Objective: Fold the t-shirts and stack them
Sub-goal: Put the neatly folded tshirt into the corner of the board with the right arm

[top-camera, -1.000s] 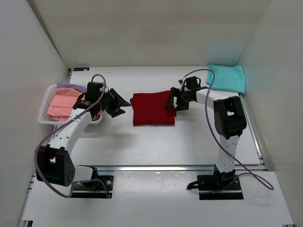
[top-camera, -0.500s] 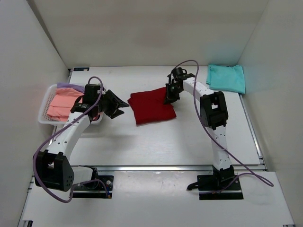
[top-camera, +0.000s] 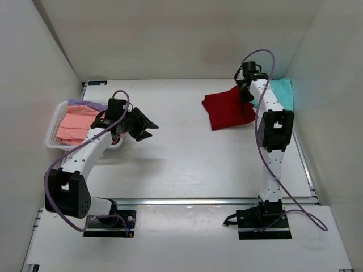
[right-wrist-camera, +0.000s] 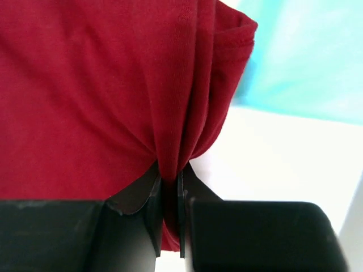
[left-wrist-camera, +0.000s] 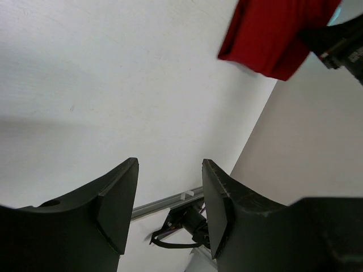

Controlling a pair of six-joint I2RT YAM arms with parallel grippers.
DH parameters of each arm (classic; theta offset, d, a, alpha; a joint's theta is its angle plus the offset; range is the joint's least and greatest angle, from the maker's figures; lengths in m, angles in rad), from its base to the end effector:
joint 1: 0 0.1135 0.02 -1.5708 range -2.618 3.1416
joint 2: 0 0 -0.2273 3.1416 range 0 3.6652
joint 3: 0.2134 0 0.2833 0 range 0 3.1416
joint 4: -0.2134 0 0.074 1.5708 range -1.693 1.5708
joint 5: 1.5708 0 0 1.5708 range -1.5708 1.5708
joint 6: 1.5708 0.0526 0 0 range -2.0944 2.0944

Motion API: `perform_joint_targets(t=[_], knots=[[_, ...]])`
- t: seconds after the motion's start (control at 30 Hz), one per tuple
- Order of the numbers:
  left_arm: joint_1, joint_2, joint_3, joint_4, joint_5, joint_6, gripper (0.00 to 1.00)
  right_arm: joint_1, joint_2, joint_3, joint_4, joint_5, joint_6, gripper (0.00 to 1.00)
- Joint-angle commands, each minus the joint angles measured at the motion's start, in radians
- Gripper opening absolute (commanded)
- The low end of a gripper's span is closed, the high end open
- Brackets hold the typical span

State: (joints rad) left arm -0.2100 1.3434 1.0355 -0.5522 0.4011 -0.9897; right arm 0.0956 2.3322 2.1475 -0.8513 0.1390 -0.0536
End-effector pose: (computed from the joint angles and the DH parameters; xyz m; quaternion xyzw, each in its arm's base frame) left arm 0.3191 -0.0890 0.2154 -0.2851 0.8761 -0.3466 0.1760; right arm 0.5226 0.0428 0.1777 -0.0534 0.9608 -0.0614 0.2649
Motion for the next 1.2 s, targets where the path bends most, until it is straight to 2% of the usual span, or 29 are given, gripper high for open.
perform_joint_targets(t=[0.0, 0.1, 0.3, 0.53, 0.6, 0.63, 0.67, 0.7, 0.87, 0.97, 1.07, 1.13, 1.17], knots=[[-0.015, 0.036, 0.09, -0.026, -0.002, 0.037, 0.59, -0.06, -0.073, 0.089, 0.041, 0.018, -0.1, 0.0], [-0.019, 0.071, 0.119, -0.04, 0.001, 0.049, 0.59, -0.124, -0.068, 0.17, 0.067, -0.045, -0.111, 0.01], [-0.043, 0.102, 0.094, -0.038, -0.001, 0.054, 0.6, -0.23, -0.007, 0.32, 0.159, -0.032, -0.118, 0.0], [-0.04, 0.14, 0.098, -0.048, 0.002, 0.081, 0.59, -0.316, 0.1, 0.37, 0.273, -0.01, -0.15, 0.0], [-0.035, 0.155, 0.106, -0.057, 0.004, 0.082, 0.6, -0.329, 0.119, 0.371, 0.314, 0.03, -0.153, 0.15], [-0.038, 0.167, 0.11, -0.06, 0.007, 0.089, 0.6, -0.329, 0.137, 0.373, 0.351, 0.063, -0.158, 0.37], [-0.04, 0.18, 0.11, -0.058, 0.007, 0.089, 0.6, -0.323, 0.144, 0.368, 0.375, 0.098, -0.158, 0.53], [-0.045, 0.191, 0.119, -0.057, 0.005, 0.091, 0.6, -0.326, 0.144, 0.373, 0.397, 0.115, -0.152, 0.59], [-0.049, 0.223, 0.164, -0.054, 0.021, 0.12, 0.61, -0.309, 0.145, 0.42, 0.524, 0.175, -0.169, 0.6], [-0.058, 0.24, 0.193, -0.045, 0.05, 0.147, 0.99, -0.29, 0.092, 0.428, 0.525, 0.237, -0.167, 0.63], [-0.042, 0.226, 0.218, -0.06, 0.07, 0.18, 0.99, -0.269, -0.032, 0.343, 0.468, 0.225, -0.143, 0.63], [-0.037, 0.209, 0.236, -0.078, 0.088, 0.23, 0.99, -0.254, -0.196, 0.215, 0.445, 0.212, -0.121, 0.64], [-0.034, 0.198, 0.254, -0.107, 0.085, 0.249, 0.98, -0.244, -0.245, 0.093, 0.419, 0.218, -0.097, 0.65]])
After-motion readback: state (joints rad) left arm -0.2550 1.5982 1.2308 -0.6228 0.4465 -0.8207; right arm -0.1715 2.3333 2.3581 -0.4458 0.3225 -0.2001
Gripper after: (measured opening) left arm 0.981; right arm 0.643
